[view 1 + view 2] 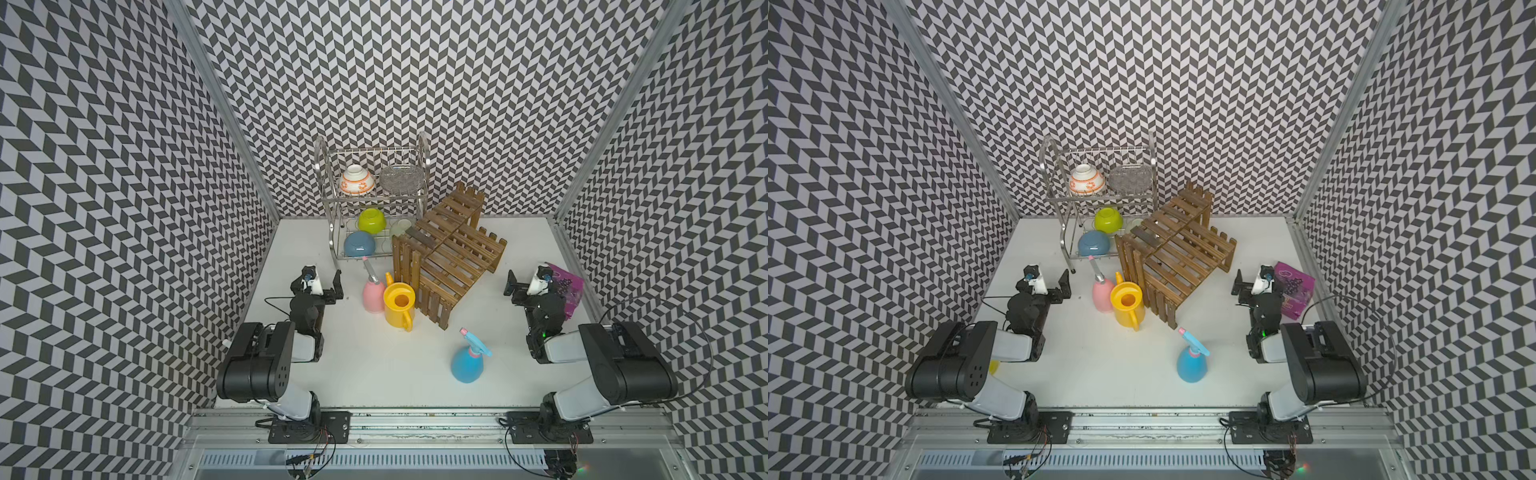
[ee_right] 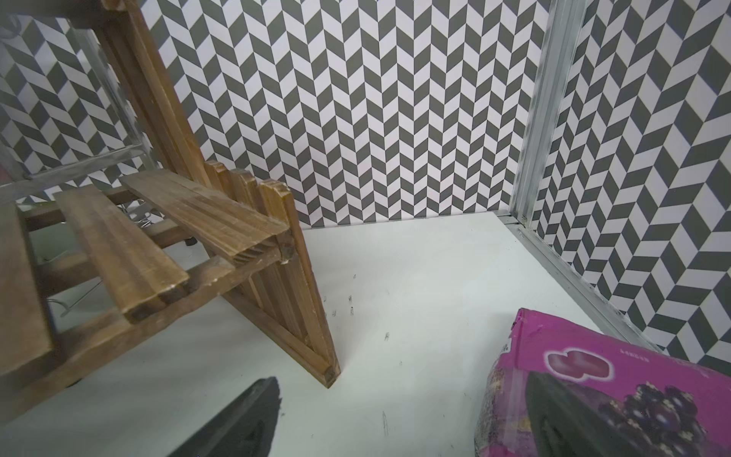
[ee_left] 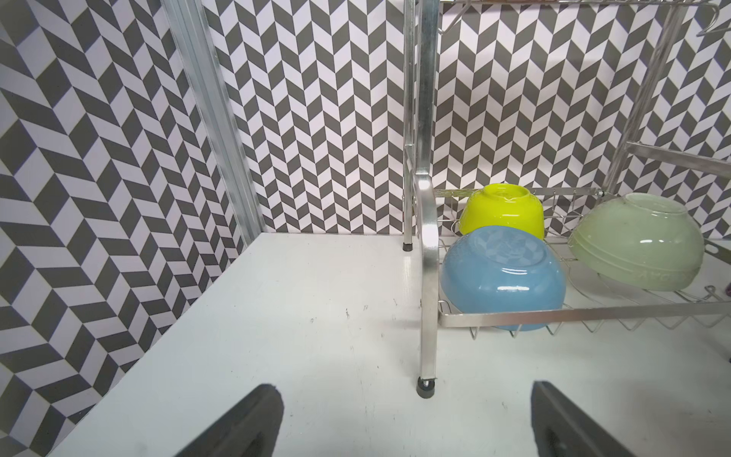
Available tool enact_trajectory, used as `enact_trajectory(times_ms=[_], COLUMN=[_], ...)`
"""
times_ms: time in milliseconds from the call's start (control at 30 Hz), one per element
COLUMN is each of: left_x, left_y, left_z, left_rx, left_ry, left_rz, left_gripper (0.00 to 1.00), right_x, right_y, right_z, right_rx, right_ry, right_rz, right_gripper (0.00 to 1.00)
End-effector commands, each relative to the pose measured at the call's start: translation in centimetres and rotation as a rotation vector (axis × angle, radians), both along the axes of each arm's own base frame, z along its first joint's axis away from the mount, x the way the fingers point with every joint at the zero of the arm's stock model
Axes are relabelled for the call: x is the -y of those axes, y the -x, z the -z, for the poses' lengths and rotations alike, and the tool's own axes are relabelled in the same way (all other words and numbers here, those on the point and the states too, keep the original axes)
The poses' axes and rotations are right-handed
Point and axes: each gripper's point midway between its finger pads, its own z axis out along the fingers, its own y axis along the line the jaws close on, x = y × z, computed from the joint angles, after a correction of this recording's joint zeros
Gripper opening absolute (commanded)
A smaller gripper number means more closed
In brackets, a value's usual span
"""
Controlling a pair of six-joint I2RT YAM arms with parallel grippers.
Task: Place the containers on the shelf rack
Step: 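Pick up a container from the center of the board.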
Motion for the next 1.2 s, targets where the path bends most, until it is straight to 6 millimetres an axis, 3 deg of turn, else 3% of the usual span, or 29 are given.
enact_trajectory(times_ms=[0, 700, 900, 1033, 1167], left_x=[0.1, 0.1, -1.1, -0.8, -0.1], left_y=[0.2, 0.3, -1.7, -0.7, -0.6], left_z=[-0.2, -0.2, -1.5, -3.1, -6.0], left_rx=[0.008, 0.010, -0.105, -0.101, -0.107], left_ry=[-0.003, 0.003, 0.014, 0.006, 0.017], left_rz=[-0.010, -0.010, -0.078, -0.069, -0.028], left_gripper=[1.00, 1.00, 1.00, 1.00, 1.00], right_x=[-0.1, -0.1, 0.8, 0.8, -0.8], right_y=[-0.2, -0.2, 1.0, 1.7, 2.4], right_z=[-1.5, -1.7, -5.4, -8.2, -10.5], right_rx=[0.051, 0.056, 0.095, 0.086, 0.049], right_ry=[-0.002, -0.001, -0.023, -0.105, -0.179], right_rz=[-0.004, -0.004, 0.050, 0.052, -0.038], right_gripper=[1.00, 1.00, 1.00, 1.00, 1.00])
